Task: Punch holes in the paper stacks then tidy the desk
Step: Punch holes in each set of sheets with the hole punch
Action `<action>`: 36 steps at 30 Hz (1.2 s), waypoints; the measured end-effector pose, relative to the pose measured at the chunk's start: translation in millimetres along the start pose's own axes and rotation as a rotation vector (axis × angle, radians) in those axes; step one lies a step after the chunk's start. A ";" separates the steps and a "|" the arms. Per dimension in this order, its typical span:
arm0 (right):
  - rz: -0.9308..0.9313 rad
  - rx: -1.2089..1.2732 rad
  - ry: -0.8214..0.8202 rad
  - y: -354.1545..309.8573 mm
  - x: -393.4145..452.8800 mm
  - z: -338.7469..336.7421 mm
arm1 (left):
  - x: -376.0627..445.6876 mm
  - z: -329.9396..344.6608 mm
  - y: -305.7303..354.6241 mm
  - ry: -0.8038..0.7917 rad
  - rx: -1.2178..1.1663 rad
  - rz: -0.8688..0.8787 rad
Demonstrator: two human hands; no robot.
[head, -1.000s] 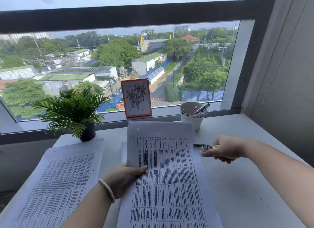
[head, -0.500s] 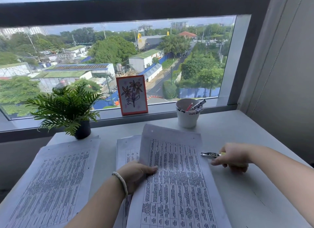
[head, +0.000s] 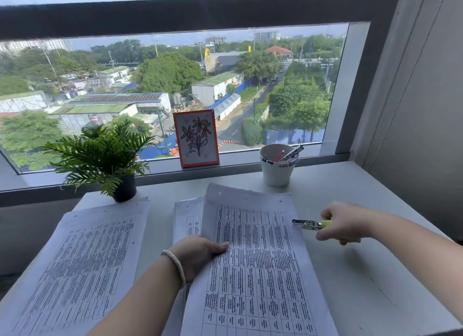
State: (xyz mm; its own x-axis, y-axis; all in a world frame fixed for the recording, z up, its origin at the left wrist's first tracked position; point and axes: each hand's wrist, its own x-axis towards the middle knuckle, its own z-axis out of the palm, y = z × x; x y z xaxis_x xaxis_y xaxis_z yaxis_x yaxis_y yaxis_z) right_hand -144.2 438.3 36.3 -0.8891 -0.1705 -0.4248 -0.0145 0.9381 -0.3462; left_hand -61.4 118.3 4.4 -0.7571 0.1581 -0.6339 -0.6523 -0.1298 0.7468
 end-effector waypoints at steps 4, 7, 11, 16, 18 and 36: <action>0.041 0.189 -0.173 -8.7 -10.9 -8.2 | 0.6 0.6 -0.5 0.073 0.014 0.008; 0.089 0.303 -0.240 -14.0 -18.5 -11.1 | 0.2 0.8 0.2 0.091 -0.002 0.055; -0.021 -0.041 0.027 -15.6 -13.3 -0.1 | 1.2 -4.4 0.3 0.129 0.006 0.063; -0.110 -0.207 0.158 -19.8 -8.9 5.1 | 1.6 -10.6 7.0 0.454 0.440 0.244; -0.135 -0.286 0.201 -22.5 -9.2 4.8 | -3.6 -6.1 16.6 0.631 0.804 0.425; -0.377 -0.479 0.449 -19.1 -16.0 14.9 | 30.8 131.2 94.2 0.109 2.389 0.721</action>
State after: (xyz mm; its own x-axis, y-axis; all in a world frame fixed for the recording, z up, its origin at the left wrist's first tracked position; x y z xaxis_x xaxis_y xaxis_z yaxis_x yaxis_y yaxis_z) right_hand -122.9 418.7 37.2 -0.8842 -0.4624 0.0669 -0.4603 0.8866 0.0440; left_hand -141.5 239.4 81.7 -0.7861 0.5624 -0.2565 0.6152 0.6719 -0.4123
